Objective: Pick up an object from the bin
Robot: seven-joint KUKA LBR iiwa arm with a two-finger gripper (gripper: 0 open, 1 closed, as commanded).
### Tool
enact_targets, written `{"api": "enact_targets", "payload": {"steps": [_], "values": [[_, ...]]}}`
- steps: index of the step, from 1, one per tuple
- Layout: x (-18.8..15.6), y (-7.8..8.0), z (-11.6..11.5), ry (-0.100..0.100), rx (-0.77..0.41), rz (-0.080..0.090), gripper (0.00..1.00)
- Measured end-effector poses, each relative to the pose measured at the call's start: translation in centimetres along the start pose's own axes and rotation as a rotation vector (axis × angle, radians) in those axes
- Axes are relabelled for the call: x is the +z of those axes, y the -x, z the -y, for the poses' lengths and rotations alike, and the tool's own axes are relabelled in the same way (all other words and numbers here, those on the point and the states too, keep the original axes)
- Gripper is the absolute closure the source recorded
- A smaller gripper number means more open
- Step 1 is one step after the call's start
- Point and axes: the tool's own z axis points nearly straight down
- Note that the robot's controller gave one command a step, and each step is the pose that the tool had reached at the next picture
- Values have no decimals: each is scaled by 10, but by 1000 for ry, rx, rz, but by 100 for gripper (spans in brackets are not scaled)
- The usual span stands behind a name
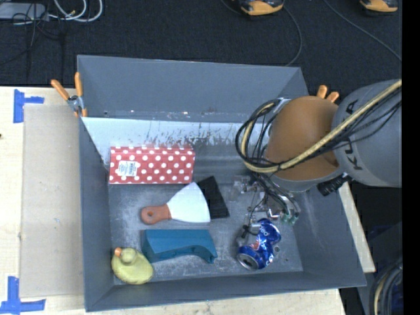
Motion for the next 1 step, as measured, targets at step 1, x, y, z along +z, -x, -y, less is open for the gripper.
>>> {"api": "enact_targets", "payload": {"steps": [1], "values": [[-4, 1, 0, 0, 1, 7, 0]]}}
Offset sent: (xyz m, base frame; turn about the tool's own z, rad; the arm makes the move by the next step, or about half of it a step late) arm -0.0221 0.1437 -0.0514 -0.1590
